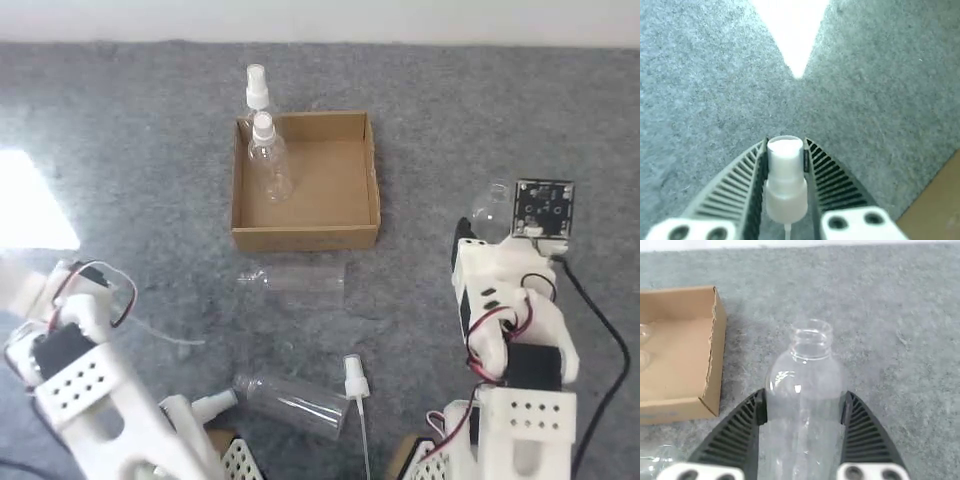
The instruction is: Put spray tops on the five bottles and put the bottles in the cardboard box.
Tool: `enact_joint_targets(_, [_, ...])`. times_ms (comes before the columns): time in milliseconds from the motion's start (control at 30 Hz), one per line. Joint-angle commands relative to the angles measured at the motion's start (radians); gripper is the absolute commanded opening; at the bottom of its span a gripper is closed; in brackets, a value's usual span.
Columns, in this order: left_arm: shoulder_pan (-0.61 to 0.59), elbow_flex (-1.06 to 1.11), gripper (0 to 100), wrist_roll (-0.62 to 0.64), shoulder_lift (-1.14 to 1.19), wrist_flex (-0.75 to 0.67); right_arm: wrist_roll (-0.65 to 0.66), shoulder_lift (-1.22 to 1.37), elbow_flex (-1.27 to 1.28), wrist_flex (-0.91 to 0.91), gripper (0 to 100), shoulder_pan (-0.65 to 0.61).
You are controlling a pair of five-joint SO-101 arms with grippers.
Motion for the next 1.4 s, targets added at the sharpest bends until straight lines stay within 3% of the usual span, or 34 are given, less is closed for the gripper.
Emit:
enact_joint_targets(0, [0.002, 0.013, 1, 0.034, -0.074, -0.066, 0.020, -0.058, 0.002, 0.005, 8.4, -0.036])
enact_joint_targets(233, [0.006, 0.018, 1, 0.038, -0.153, -0.064, 0.020, -0.067, 0.008, 0.008, 8.0, -0.039])
enact_joint_targets(933, [0.201, 0.012, 1, 0.038, -0.565, 0.035, 0.052, -0.068, 0.051, -0.018, 8.0, -0.099])
enact_joint_targets(1367, [0.388, 0.021, 1, -0.006, -0.786, 0.006, 0.057, -0.068, 0.057, -0.018, 8.0, -0.101])
